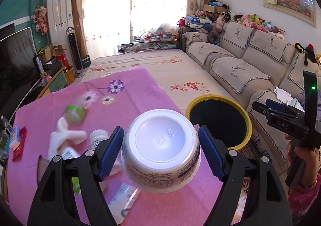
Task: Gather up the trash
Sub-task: 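Carry the white bowl over the bin and open the left gripper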
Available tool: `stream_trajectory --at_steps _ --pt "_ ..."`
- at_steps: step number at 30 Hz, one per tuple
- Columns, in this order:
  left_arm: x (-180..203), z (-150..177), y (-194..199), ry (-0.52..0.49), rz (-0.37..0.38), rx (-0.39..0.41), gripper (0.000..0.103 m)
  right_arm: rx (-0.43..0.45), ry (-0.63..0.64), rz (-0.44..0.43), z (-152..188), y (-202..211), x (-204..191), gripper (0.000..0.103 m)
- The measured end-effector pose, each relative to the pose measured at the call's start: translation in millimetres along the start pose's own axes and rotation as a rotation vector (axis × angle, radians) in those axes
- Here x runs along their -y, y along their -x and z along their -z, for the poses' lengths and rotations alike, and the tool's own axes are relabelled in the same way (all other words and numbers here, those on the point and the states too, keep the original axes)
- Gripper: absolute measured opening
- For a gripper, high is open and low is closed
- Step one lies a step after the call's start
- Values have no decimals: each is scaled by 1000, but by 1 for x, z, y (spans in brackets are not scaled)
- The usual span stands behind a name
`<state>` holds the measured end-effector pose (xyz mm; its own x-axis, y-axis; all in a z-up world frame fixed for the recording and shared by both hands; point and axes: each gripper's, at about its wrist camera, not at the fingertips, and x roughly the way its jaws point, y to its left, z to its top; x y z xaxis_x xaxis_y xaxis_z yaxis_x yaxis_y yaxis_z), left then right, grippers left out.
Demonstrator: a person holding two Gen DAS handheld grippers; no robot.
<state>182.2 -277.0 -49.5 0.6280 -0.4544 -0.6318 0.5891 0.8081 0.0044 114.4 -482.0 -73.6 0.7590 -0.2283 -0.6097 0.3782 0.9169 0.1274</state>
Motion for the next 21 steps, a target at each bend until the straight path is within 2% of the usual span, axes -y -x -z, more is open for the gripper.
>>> stream_trajectory --at_steps 8,16,20,21 --pt "87 -47 -84 -98 124 -44 76 -17 -66 52 5 -10 47 66" --pt "125 -64 -154 -100 148 -103 76 -22 -96 93 9 -15 75 66" --pt "135 -67 -173 -106 127 -112 77 -18 -107 113 10 -12 81 66" --pt "134 -68 -171 -97 127 -110 82 -17 -106 115 10 -11 81 67"
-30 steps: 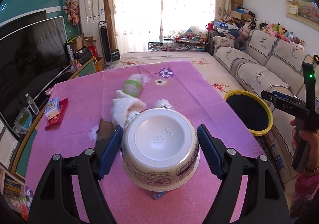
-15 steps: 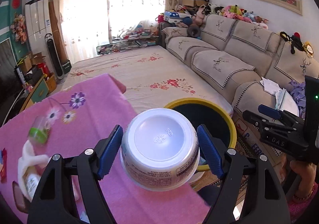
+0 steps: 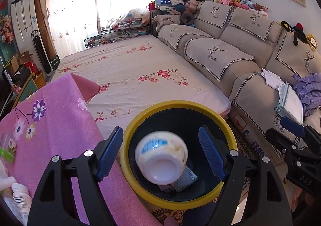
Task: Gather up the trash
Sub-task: 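Carry the white bowl over the bin and open the left gripper, then grasp the white squeeze tube on the table with the right gripper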
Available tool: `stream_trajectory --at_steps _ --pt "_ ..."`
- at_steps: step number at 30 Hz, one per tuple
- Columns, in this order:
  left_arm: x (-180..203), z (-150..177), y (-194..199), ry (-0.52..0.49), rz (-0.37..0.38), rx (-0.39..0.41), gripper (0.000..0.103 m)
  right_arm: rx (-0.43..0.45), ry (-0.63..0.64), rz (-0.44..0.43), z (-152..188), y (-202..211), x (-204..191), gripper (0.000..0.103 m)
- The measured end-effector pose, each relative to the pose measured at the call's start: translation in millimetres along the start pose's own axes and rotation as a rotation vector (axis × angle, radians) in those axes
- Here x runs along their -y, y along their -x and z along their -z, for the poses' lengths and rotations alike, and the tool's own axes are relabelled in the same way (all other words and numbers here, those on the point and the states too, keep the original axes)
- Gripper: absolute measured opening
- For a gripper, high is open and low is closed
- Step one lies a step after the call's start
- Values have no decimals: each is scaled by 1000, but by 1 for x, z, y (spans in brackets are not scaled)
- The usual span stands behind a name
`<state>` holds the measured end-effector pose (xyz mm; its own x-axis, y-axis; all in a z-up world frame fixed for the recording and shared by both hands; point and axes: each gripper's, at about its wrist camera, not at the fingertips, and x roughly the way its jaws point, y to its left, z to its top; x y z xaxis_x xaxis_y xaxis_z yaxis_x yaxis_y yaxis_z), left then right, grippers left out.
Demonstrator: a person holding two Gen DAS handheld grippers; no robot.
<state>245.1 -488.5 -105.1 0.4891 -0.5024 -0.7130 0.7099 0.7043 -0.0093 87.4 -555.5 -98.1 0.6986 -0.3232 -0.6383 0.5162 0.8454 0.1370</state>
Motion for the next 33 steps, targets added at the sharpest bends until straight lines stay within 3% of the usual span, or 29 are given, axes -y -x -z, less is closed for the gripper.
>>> stream_trajectory --at_steps 1,6,12,17,24,29,33 --pt "-2 0 5 9 4 12 89 1 3 3 0 1 0 67" --pt "-17 8 63 29 -29 98 98 0 20 -10 4 4 -9 67" --pt "-67 50 149 93 -97 135 98 -10 69 -68 9 12 -42 68" --pt "-130 104 214 200 -190 142 98 -34 162 -156 19 16 -91 69" --pt "-212 189 291 342 -427 149 98 -104 352 -360 52 27 -197 69" --pt "-248 234 317 428 -466 138 98 -172 496 -560 82 45 -271 69" --pt "-263 257 325 457 -463 133 98 -172 623 -647 107 68 -317 73"
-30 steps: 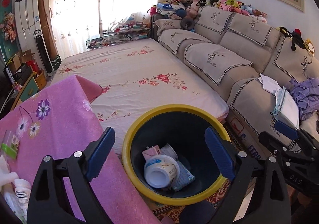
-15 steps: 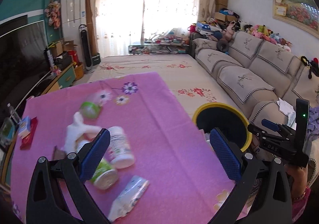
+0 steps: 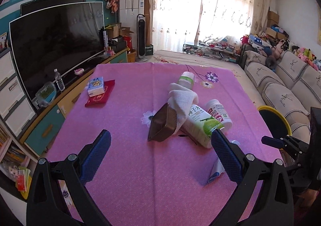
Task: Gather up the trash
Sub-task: 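Grasp the white squeeze tube on the table with the right gripper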
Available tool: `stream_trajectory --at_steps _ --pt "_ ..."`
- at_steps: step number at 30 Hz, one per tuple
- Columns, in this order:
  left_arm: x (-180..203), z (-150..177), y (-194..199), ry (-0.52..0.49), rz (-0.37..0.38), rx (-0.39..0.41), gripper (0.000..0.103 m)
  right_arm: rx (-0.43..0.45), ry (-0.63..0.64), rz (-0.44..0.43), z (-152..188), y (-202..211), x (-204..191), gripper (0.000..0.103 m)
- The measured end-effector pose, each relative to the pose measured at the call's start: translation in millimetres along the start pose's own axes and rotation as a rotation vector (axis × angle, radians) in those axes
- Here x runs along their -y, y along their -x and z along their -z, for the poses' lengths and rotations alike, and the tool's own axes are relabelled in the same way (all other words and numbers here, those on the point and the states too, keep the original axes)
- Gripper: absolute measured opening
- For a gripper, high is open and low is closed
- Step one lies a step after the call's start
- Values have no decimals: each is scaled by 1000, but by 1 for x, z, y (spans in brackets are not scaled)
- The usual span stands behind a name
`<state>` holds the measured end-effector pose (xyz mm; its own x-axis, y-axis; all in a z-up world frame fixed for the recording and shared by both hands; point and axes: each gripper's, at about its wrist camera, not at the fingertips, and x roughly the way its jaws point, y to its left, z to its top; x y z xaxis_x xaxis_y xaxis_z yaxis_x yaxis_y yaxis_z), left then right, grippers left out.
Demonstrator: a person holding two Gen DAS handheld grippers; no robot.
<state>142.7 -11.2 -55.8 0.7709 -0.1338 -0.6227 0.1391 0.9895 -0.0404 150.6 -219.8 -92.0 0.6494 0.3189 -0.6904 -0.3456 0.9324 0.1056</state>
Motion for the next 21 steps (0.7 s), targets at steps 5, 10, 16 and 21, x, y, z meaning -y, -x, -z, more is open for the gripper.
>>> stream_trajectory --at_steps 5,10,16,21 --pt "-4 8 3 15 11 0 98 -31 70 -16 -1 -7 -39 73" --pt "0 6 0 21 16 -5 98 -26 111 89 -4 -25 -75 73" --pt "10 4 1 6 13 -10 98 -87 145 169 -1 -54 -79 73" --pt "7 1 0 31 17 -1 98 -98 108 201 13 -41 -53 73"
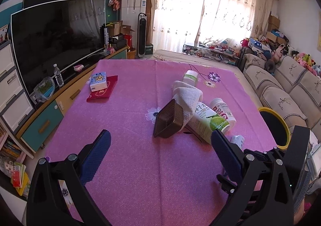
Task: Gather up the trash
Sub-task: 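Grasp the white squeeze tube on the table with the right gripper, then carry the squeeze tube over the bin and open the right gripper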
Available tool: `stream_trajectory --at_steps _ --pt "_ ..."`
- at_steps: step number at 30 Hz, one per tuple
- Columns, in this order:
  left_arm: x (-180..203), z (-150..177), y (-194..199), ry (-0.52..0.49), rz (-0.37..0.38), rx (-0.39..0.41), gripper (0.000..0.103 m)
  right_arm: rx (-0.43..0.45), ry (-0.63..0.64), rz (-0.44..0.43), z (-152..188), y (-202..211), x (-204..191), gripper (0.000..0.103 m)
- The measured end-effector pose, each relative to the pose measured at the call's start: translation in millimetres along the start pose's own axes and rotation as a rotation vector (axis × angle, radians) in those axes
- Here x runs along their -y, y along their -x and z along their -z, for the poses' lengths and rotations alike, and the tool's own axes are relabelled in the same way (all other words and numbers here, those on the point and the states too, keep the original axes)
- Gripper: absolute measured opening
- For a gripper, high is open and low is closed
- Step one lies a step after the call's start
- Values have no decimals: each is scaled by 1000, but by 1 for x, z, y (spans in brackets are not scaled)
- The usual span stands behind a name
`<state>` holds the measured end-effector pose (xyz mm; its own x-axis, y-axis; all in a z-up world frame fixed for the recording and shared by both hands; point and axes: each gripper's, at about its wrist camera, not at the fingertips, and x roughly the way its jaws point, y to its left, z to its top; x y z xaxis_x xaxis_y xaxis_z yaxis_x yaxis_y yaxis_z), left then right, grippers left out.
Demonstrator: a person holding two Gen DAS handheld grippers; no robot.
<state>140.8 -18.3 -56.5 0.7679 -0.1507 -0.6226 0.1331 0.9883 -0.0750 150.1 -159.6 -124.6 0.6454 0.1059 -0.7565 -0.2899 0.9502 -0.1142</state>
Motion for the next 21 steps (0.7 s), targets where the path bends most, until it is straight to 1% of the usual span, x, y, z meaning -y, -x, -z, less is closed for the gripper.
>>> stream_trajectory --at_steps 4,7,10,12,13,14,15,17,19,21 --pt "5 0 -4 -12 8 -7 98 -5 -102 -8 14 7 42 73" --pt "11 2 -6 -27 12 -11 98 -13 -167 -15 19 5 64 72" --pt "13 1 -5 -29 11 -11 98 -17 -196 -42 22 5 71 64" --pt "14 1 -5 -30 9 -10 98 -14 -198 -63 21 5 69 49" --pt "15 1 -5 -31 7 -9 98 -16 -194 -62 21 4 67 45" --pt "16 1 -5 -32 6 -8 98 -20 -191 -67 22 2 66 36" --pt "15 1 -4 -32 6 -8 98 -23 -202 -84 22 2 67 21" --pt "16 1 -5 -32 5 -8 98 -12 -226 -106 24 4 70 10" --pt "14 0 -5 -29 4 -9 98 8 -242 -97 26 11 73 9" --pt "15 0 -6 -27 5 -10 98 14 -269 -119 28 16 82 8"
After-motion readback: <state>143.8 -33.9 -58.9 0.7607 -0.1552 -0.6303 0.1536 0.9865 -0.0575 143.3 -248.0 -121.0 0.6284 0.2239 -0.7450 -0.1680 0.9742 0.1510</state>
